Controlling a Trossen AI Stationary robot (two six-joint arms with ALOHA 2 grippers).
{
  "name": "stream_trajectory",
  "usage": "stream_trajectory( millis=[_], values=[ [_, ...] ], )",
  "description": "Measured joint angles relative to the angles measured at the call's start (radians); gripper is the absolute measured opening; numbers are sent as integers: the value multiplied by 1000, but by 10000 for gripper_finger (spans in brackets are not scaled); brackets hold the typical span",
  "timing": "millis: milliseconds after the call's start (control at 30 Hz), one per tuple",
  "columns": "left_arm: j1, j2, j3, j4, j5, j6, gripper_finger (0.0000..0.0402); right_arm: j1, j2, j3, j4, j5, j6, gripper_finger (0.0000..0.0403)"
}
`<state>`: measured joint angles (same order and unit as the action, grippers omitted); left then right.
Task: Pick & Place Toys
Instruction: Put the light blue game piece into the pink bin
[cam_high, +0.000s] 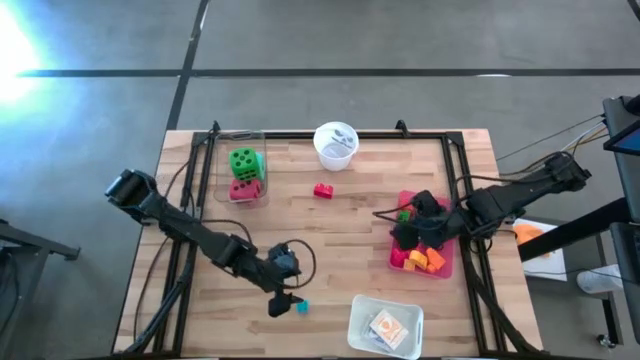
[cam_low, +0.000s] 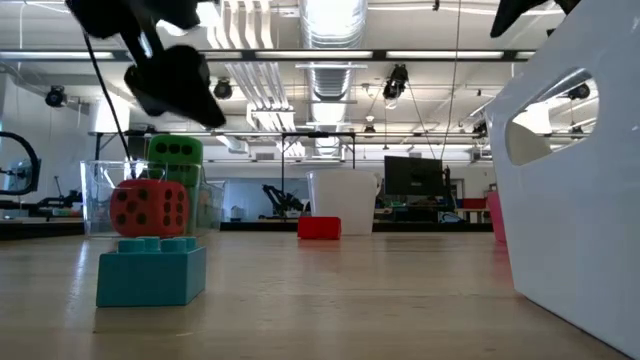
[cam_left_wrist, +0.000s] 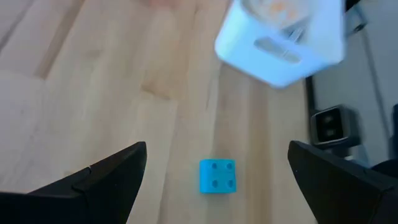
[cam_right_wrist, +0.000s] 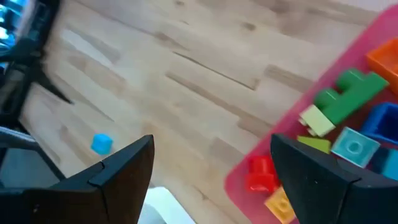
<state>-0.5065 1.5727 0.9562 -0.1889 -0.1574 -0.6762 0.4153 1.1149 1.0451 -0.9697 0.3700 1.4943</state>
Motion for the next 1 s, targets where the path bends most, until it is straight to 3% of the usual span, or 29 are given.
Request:
stream_trajectory(
  millis=[333, 633, 1000],
  values=[
    [-54, 154, 0, 5, -2, 0, 394, 76, 25, -65, 65, 47, 89, 313],
    [-133, 221, 19, 11, -147, 40, 394, 83, 123, -68, 93, 47, 100, 313],
    [-155, 287, 73, 14, -187, 81, 394, 82, 193, -67, 172, 13, 73, 313]
  ],
)
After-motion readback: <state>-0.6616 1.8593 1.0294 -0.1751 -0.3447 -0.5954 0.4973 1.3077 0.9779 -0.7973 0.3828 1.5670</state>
